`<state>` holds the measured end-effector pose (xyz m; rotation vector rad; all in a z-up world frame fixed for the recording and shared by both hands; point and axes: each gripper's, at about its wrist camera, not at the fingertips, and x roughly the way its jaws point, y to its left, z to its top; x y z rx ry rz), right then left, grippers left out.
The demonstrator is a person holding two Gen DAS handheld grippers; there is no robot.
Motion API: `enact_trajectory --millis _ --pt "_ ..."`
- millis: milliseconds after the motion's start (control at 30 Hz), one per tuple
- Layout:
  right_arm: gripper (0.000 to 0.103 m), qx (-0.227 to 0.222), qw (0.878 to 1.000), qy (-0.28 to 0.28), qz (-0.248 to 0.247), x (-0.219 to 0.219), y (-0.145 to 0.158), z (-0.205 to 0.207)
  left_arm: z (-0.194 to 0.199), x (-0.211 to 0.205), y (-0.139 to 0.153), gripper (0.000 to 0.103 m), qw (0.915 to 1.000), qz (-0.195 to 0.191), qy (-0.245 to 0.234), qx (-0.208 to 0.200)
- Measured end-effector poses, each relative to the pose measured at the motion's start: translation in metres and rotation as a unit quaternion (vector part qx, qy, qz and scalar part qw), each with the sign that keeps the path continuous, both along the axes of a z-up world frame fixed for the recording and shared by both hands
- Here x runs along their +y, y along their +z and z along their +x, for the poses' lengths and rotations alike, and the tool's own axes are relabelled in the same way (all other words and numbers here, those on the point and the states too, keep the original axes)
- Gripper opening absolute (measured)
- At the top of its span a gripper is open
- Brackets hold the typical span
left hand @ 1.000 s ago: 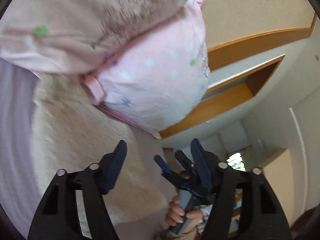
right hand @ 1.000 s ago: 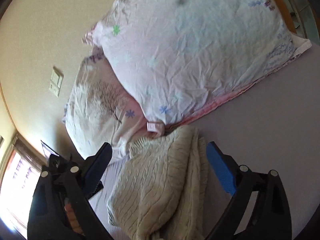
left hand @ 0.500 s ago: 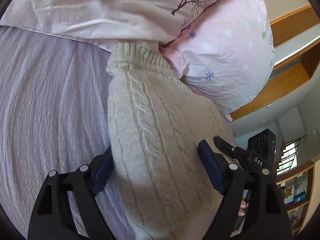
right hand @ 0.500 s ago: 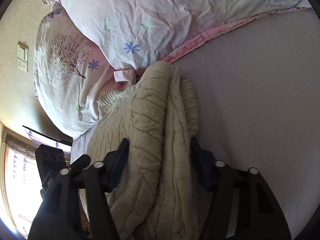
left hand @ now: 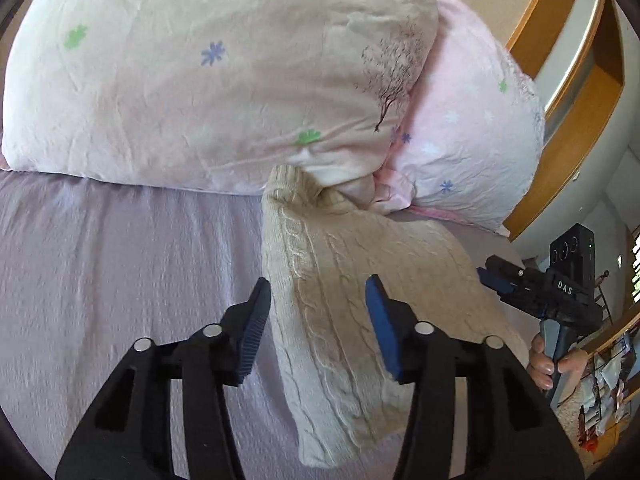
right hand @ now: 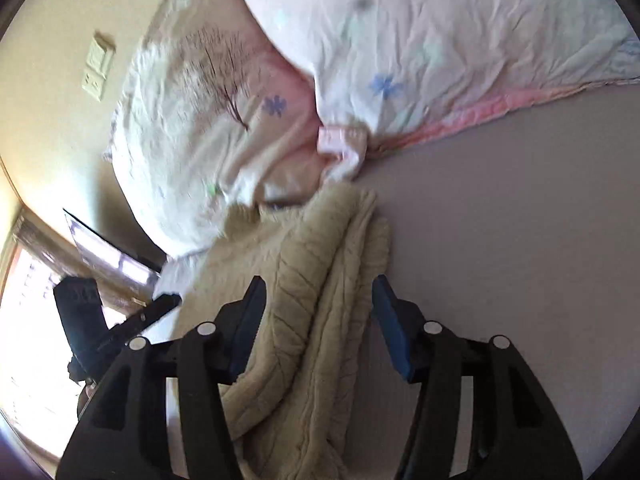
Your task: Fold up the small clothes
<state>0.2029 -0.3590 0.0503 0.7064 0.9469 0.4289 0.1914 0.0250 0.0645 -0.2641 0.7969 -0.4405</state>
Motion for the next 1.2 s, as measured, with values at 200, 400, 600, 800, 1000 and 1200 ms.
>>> enact_trajectory --millis 200,400,600,800,1000,1200 --pt "0.019 0.050 0.996 0.018 -0.074 0.038 -0.009 0.005 -0.038 0.006 0.008 0.069 0.9997 -0.014 -0.008 -0.018" --pt "0.009 0.056 0.992 -0.080 -0.080 0.018 -0.021 0.006 -0.077 -0.001 -0.004 0.086 0.9995 0.024 -0.013 -0.019" --pt "0.095 0.013 0.991 -0.083 -0.109 0.022 0.011 -0.039 -0.101 -0.025 -0.021 0.102 0.9946 0.101 0.005 -0.023" --pt "0.101 0.001 0.949 -0.067 -0.308 0.060 0.028 -0.100 -0.100 -0.041 -0.041 0.102 0.9870 0.160 0.016 -0.002" --pt "0.101 0.017 0.940 0.008 -0.342 0.097 -0.005 -0.106 -0.094 -0.048 -0.056 0.102 0.9837 0.177 0.015 0.026" --pt "0.101 0.014 0.918 0.030 -0.395 0.124 -0.014 -0.105 -0.092 -0.049 -0.058 0.102 0.9793 0.198 0.027 0.035"
